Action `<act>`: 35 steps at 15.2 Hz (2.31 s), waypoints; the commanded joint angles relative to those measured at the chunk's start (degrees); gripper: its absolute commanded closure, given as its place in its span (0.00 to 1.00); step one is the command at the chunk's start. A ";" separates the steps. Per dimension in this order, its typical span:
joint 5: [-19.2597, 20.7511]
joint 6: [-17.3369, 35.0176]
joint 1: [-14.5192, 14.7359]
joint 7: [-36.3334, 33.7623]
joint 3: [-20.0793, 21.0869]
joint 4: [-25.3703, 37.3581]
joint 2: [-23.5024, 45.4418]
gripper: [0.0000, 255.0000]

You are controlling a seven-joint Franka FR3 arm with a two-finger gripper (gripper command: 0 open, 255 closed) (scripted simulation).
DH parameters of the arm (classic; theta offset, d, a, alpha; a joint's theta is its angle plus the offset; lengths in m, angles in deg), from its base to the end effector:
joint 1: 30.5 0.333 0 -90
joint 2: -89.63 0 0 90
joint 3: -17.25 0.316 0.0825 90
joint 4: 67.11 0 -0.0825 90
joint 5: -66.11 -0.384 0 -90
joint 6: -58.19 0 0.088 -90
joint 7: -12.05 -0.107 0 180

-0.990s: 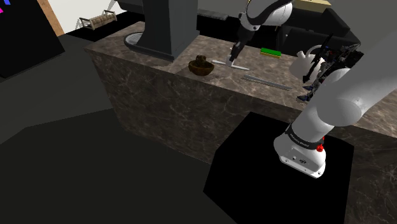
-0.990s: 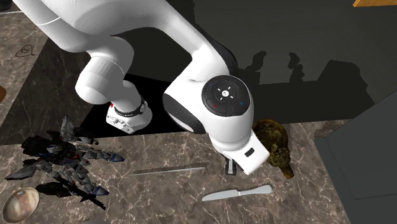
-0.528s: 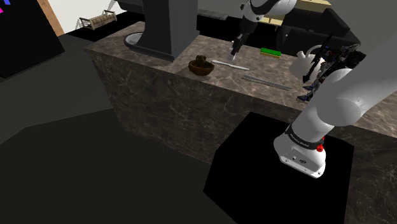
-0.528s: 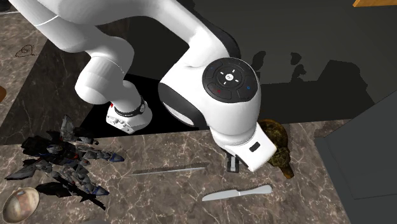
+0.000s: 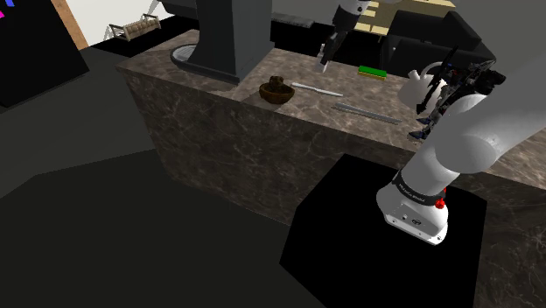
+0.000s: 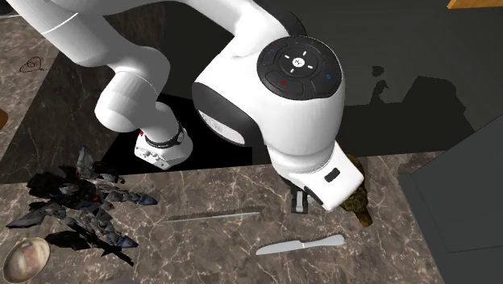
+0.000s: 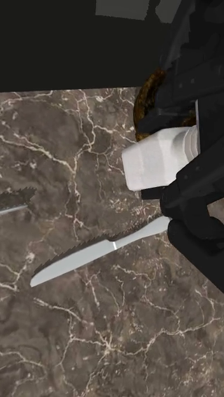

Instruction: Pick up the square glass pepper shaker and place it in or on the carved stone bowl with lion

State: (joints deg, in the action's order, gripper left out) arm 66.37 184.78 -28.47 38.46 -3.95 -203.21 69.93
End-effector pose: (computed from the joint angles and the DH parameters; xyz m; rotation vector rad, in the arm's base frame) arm 0.4327 -0.1575 0.4608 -3.0701 -0.2139 -0.2921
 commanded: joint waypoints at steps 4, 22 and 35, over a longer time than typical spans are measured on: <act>0.38 -4.08 -0.09 -0.69 0.52 2.90 -1.22 1.00; -6.14 -6.49 6.81 -10.27 6.65 27.83 21.52 1.00; -7.72 2.97 6.75 -8.67 6.76 20.95 24.27 1.00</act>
State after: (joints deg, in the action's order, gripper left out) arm 58.84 187.02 -21.70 29.61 2.80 -181.90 93.83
